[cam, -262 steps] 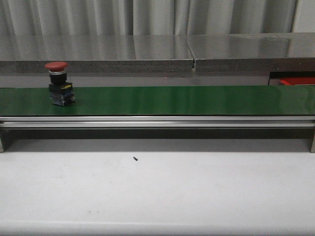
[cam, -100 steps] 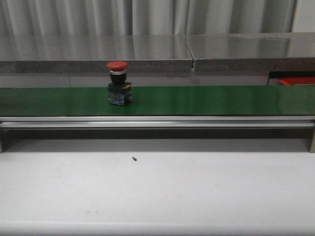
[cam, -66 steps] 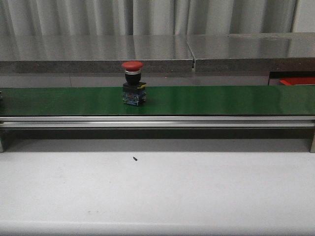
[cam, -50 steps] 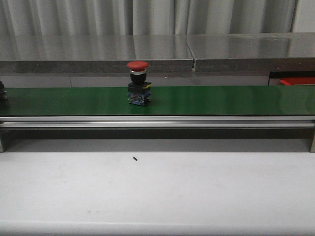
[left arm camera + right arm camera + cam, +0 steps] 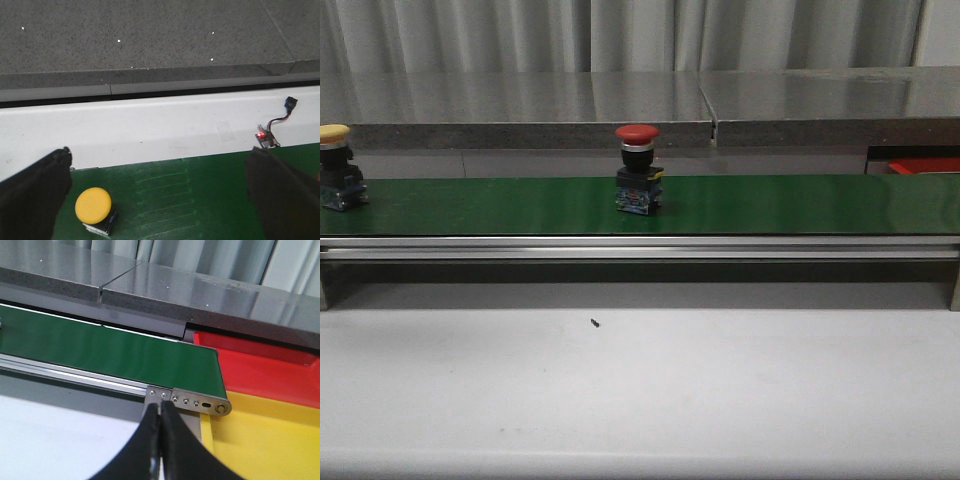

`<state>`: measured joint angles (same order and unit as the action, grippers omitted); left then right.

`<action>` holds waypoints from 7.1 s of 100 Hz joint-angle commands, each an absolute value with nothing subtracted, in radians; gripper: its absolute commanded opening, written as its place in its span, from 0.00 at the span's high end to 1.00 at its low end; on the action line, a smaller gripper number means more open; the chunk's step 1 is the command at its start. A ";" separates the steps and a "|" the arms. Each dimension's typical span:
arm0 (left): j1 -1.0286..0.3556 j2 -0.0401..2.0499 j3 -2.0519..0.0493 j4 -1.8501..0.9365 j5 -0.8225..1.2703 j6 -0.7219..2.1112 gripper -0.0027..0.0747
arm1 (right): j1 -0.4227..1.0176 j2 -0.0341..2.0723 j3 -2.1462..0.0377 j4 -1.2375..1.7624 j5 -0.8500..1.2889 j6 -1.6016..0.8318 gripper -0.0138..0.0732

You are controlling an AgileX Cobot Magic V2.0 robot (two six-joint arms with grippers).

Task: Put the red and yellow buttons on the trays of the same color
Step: 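Place the yellow button on the green belt with the left gripper, then grasp the red button at the belt's end with the right gripper, then lower the red button into the red tray and open the right gripper, then grasp the yellow button at the belt's end with the right gripper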

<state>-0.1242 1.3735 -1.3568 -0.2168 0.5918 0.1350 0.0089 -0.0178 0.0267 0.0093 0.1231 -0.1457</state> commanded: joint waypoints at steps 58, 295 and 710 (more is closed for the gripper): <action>-0.134 0.538 -0.528 -0.220 0.244 0.131 0.35 | 0.004 -0.024 0.026 0.019 -0.027 -0.148 0.91; -0.134 0.373 -0.421 -0.213 0.207 0.131 0.99 | 0.053 1.767 -1.474 0.245 0.764 -0.308 0.24; -0.134 0.373 -0.418 -0.213 0.203 0.131 0.99 | 0.058 1.794 -1.513 0.297 0.801 -0.439 0.70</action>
<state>-0.1282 0.3690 -0.3913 -0.2039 0.2884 0.1350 0.0646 1.8593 -1.4759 0.2815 0.8020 -0.4307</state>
